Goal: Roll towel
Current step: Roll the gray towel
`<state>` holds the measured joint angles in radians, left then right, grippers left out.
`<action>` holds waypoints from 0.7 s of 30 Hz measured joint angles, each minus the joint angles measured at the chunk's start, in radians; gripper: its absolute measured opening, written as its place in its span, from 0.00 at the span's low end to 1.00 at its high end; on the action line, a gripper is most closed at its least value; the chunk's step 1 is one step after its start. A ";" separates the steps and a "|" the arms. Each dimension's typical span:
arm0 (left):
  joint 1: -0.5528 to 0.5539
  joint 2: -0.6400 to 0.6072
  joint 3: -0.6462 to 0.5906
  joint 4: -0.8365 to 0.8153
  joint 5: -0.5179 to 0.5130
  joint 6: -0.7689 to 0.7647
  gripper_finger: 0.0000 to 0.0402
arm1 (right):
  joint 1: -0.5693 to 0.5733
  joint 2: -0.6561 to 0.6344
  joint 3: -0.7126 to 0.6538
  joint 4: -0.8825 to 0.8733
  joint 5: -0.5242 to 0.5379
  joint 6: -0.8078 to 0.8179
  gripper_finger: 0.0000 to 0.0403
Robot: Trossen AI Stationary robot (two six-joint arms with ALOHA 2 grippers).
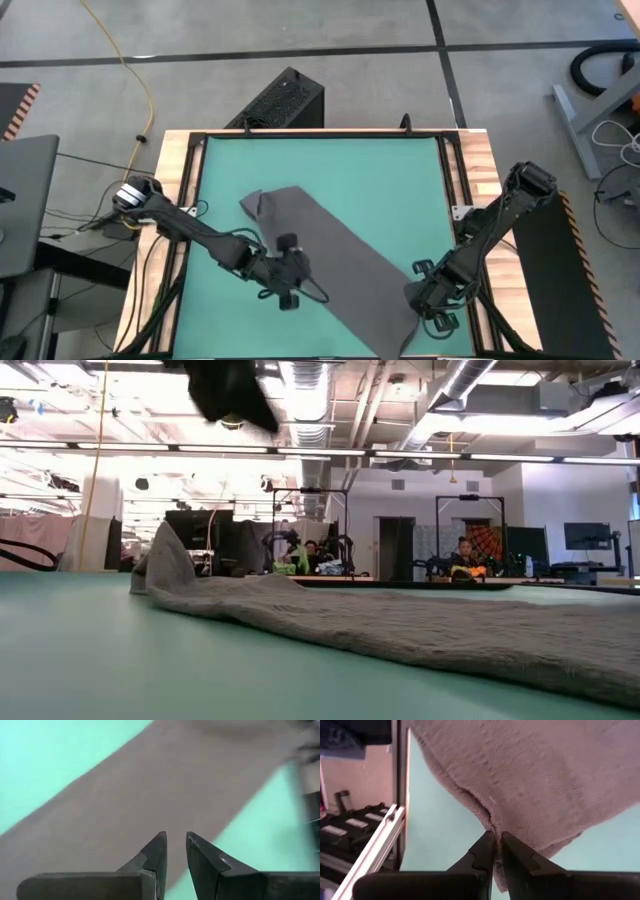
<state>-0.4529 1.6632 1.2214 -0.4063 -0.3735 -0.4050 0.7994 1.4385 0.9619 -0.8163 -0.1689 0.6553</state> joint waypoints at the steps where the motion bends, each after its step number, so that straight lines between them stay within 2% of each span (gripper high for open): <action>1: 0.011 0.004 -0.001 -0.043 0.005 -0.017 0.15 | -0.001 0.000 0.000 0.000 0.010 0.000 0.15; 3: 0.033 0.015 -0.010 -0.115 0.033 -0.055 0.15 | -0.002 0.000 0.000 -0.003 0.010 0.002 0.15; 8: 0.067 0.026 -0.075 -0.150 0.120 -0.055 0.15 | 0.002 0.000 0.000 -0.056 0.010 0.020 0.19; 15: 0.074 0.019 -0.082 -0.160 0.135 0.046 0.17 | 0.027 0.000 0.000 -0.150 0.007 0.053 0.36; 21: 0.072 0.048 -0.082 -0.121 0.151 0.052 0.26 | 0.023 0.000 0.000 -0.185 -0.077 0.052 0.49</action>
<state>-0.3813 1.7110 1.1397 -0.5269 -0.2221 -0.3526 0.8223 1.4384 0.9619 -1.0015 -0.2455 0.7069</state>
